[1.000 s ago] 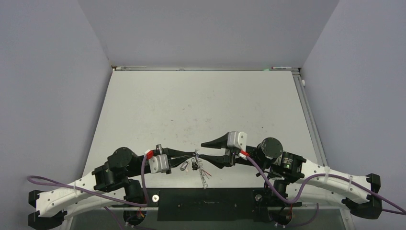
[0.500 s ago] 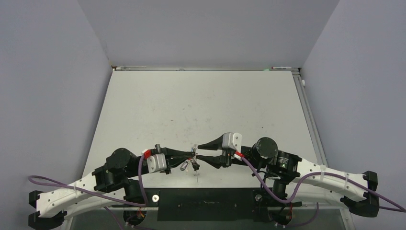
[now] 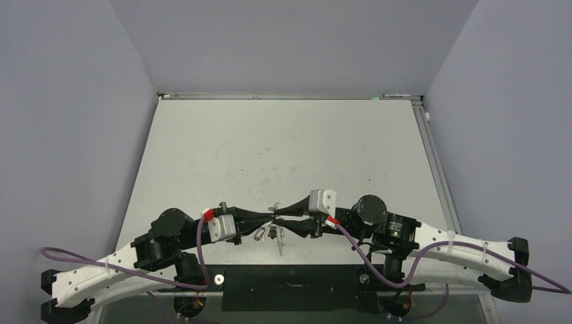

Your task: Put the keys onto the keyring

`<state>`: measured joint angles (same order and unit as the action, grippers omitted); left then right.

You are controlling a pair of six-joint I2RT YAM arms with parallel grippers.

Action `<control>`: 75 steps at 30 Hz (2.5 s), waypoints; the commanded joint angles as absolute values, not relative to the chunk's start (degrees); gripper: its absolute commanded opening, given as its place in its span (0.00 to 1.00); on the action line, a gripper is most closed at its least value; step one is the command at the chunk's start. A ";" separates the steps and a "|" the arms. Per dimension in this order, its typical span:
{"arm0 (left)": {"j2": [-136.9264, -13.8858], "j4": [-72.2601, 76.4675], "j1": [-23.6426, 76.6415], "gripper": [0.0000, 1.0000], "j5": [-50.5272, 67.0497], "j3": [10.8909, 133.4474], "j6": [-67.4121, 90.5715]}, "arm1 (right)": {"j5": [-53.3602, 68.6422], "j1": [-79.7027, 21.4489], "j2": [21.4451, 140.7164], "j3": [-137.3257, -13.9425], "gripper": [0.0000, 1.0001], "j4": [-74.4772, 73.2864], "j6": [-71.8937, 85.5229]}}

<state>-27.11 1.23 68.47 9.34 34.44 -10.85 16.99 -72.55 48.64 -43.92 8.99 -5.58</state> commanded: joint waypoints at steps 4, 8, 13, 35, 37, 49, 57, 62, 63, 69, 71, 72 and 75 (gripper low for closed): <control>-26.62 8.26 68.03 0.00 11.43 34.99 -9.67 | 14.83 -73.34 48.54 -45.53 0.23 9.69 -7.46; -26.31 8.52 68.03 0.00 11.79 34.89 -9.58 | 13.69 -73.33 47.70 -45.94 0.23 7.97 -8.36; -26.43 8.70 67.94 0.00 12.11 34.89 -9.58 | 13.55 -73.36 47.27 -46.49 0.23 6.54 -9.13; -27.62 8.88 67.59 0.00 12.88 35.08 -9.67 | 14.48 -73.38 47.23 -46.80 0.27 5.64 -10.47; -27.66 8.73 67.51 0.00 12.83 35.07 -9.67 | 14.67 -73.39 47.05 -46.88 0.26 5.73 -10.50; -28.43 7.53 67.41 0.00 12.98 35.32 -9.83 | 14.13 -73.63 47.33 -47.70 0.25 4.58 -12.43; -29.06 6.80 67.32 0.00 12.96 35.59 -10.11 | 14.68 -73.99 47.59 -48.55 0.20 2.88 -13.97; -29.35 6.24 67.32 0.00 12.86 35.68 -10.37 | 14.33 -74.17 47.64 -48.69 0.19 2.29 -14.34; -29.36 6.24 67.32 0.00 12.86 35.68 -10.37 | 14.33 -74.17 47.64 -48.76 0.19 2.29 -14.39; -29.94 6.25 67.32 0.00 12.80 35.77 -10.36 | 14.88 -74.34 47.59 -49.17 0.16 1.73 -14.80; -30.05 6.24 67.33 0.00 12.94 35.81 -10.28 | 15.13 -74.37 47.56 -49.22 0.16 1.22 -15.16; -30.09 6.28 67.32 0.00 13.13 35.85 -10.28 | 15.24 -74.42 47.55 -49.22 0.16 1.03 -15.31; -30.34 6.33 67.32 0.00 13.39 35.85 -10.12 | 15.53 -74.36 47.65 -49.13 0.15 0.84 -15.39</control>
